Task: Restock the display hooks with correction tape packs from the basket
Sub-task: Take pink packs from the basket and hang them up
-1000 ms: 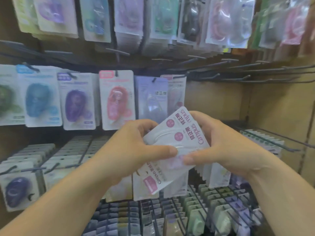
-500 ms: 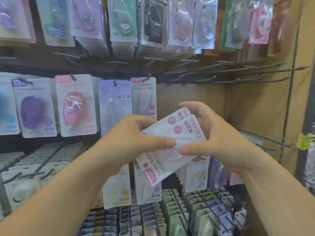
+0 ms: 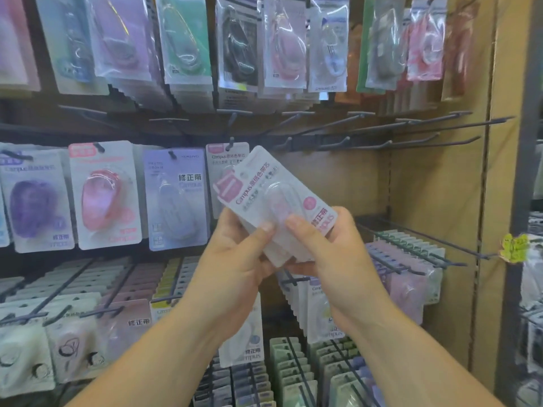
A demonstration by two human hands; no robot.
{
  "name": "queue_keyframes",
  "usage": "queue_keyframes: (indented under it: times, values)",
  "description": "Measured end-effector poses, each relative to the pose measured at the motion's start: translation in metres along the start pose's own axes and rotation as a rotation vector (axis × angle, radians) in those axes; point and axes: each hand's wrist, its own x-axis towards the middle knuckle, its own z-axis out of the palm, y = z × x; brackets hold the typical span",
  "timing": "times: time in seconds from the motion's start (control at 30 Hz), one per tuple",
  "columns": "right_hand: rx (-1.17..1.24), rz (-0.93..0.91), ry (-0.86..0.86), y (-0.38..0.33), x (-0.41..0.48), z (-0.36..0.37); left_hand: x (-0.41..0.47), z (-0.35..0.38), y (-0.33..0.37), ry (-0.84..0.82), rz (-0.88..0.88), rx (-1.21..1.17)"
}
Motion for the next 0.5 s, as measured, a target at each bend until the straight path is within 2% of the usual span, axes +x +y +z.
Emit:
queue_keyframes:
  times: [0.2, 0.33, 0.4, 0.5]
  values:
    - [-0.115, -0.075, -0.042, 0.000, 0.009, -0.010, -0.002, -0.004, 0.007, 0.183, 0.019, 0.188]
    - [-0.215, -0.041, -0.175, -0.009, 0.022, -0.009, 0.001, -0.018, 0.016, 0.162, 0.020, 0.177]
    - [-0.171, -0.019, -0.172, -0.009, 0.028, -0.006, -0.001, -0.024, 0.018, 0.136, 0.022, 0.180]
    - [-0.099, 0.001, -0.135, -0.007, 0.038, -0.001, -0.004, -0.036, 0.017, 0.217, 0.035, 0.212]
